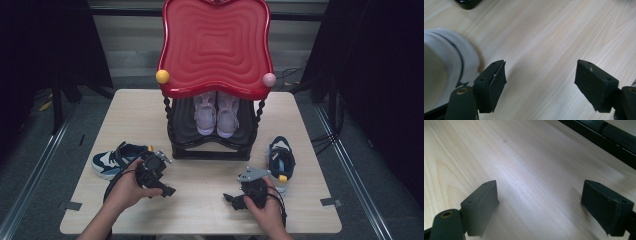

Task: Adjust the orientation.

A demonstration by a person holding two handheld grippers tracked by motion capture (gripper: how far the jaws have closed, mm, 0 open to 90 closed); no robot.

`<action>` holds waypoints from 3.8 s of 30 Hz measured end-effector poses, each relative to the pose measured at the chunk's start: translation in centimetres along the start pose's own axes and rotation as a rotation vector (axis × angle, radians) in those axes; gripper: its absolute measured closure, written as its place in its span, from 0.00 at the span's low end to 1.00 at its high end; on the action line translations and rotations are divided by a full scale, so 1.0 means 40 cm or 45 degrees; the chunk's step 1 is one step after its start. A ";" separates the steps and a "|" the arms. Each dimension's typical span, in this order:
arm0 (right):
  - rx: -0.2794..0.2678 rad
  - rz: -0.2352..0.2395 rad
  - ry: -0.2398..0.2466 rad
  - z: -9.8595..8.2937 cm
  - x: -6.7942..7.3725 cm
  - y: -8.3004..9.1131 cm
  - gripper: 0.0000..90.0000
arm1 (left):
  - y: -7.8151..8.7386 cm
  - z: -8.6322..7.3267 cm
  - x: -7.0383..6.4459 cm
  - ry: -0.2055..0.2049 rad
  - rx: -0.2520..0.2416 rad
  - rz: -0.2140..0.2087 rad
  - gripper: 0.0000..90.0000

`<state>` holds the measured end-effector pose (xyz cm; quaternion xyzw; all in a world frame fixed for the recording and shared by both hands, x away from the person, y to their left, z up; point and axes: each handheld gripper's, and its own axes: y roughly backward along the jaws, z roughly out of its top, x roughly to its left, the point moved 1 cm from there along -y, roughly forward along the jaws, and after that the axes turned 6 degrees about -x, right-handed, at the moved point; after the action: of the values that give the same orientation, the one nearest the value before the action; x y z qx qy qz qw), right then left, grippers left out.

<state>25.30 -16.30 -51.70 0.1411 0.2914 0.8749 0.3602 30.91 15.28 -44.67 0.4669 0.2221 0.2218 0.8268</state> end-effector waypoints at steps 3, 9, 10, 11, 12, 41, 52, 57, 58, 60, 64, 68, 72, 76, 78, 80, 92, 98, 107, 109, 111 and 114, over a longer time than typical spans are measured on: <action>0.001 0.001 -0.002 0.000 0.000 0.000 0.15 | 0.011 0.002 0.005 0.006 0.008 0.007 0.27; 0.001 0.002 -0.002 0.000 0.000 0.000 0.15 | 0.058 0.009 0.019 0.041 0.056 0.007 0.27; 0.001 0.002 -0.002 0.000 0.000 0.000 0.15 | 0.058 0.009 0.019 0.041 0.056 0.007 0.27; 0.001 0.002 -0.001 0.000 0.000 0.000 0.15 | 0.065 0.011 0.021 0.042 0.065 0.011 0.27; 0.001 0.002 -0.001 0.000 0.000 0.000 0.15 | 0.071 0.013 0.022 0.045 0.068 0.013 0.27; -0.002 0.004 0.003 0.001 -0.001 -0.001 0.15 | 0.148 0.073 0.102 0.122 0.110 0.127 0.28; -0.001 0.004 0.003 0.001 -0.001 -0.001 0.14 | 0.126 0.080 0.121 0.143 0.111 0.186 0.30; -0.001 0.005 0.003 0.001 -0.001 -0.001 0.14 | 0.100 0.075 0.128 0.131 0.133 0.177 0.39; -0.001 0.005 0.004 0.001 -0.002 -0.001 0.14 | 0.101 0.074 0.128 0.125 0.133 0.183 0.42; -0.001 0.005 0.004 0.001 -0.002 -0.001 0.14 | 0.105 0.070 0.128 0.138 0.124 0.163 0.44; 0.002 0.005 0.000 0.001 -0.001 -0.001 0.14 | 0.116 0.055 0.118 0.129 0.139 0.120 0.48; 0.002 0.005 0.000 0.001 -0.001 -0.001 0.14 | 0.122 0.039 0.100 0.123 0.156 0.089 0.50; 0.001 0.004 0.003 0.002 -0.001 -0.001 0.14 | 0.122 0.041 0.093 0.112 0.180 0.088 0.49; 0.001 0.005 0.006 0.002 -0.002 -0.002 0.14 | 0.107 0.052 0.092 0.113 0.178 0.096 0.44; 0.001 0.005 0.006 0.002 -0.002 -0.002 0.14 | 0.098 0.057 0.092 0.115 0.190 0.096 0.41; 0.001 0.006 0.006 0.002 -0.002 -0.002 0.14 | 0.094 0.065 0.095 0.133 0.191 0.103 0.41; -0.003 0.006 0.015 0.002 -0.003 -0.002 0.14 | 0.107 0.078 0.126 0.261 0.189 0.163 0.72; 0.000 0.007 0.011 0.002 -0.003 -0.002 0.14 | 0.120 0.065 0.118 0.247 0.238 0.116 0.83; -0.003 0.006 0.015 0.002 -0.003 -0.002 0.14 | 0.114 0.066 0.116 0.271 0.250 0.113 0.72; -0.003 0.006 0.015 0.002 -0.003 -0.002 0.14 | 0.109 0.070 0.116 0.271 0.252 0.117 0.66; -0.003 0.006 0.016 0.002 -0.003 -0.002 0.14 | 0.105 0.077 0.116 0.290 0.258 0.141 0.64; -0.003 0.006 0.015 0.002 -0.003 -0.002 0.14 | 0.100 0.082 0.119 0.316 0.250 0.149 0.67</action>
<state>25.49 -16.31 -51.70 0.1361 0.2922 0.8769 0.3565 35.99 17.67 -40.44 0.5266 0.3155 0.3029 0.7290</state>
